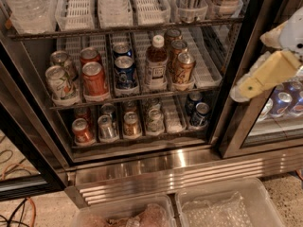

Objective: Pick blue plastic bottle from top shelf of fridge

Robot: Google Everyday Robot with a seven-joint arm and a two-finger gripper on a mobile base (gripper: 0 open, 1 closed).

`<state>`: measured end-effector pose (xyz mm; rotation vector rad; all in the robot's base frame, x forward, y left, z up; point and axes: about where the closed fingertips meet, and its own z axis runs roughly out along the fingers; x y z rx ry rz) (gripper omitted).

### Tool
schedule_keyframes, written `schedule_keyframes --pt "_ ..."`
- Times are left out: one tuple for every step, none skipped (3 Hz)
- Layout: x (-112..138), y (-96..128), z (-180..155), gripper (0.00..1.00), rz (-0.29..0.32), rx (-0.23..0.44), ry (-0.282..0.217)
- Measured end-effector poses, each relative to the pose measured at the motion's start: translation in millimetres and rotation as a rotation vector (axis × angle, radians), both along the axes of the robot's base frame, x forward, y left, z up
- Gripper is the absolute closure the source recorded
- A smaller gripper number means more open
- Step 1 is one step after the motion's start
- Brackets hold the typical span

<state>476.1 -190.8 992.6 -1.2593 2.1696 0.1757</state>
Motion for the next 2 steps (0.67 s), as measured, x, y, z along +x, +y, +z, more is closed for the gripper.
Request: schedule_keyframes --pt "1 5 7 0.00 -0.177 0.173 -0.040" --pt "17 2 16 0.00 -0.232 0.210 -0.095"
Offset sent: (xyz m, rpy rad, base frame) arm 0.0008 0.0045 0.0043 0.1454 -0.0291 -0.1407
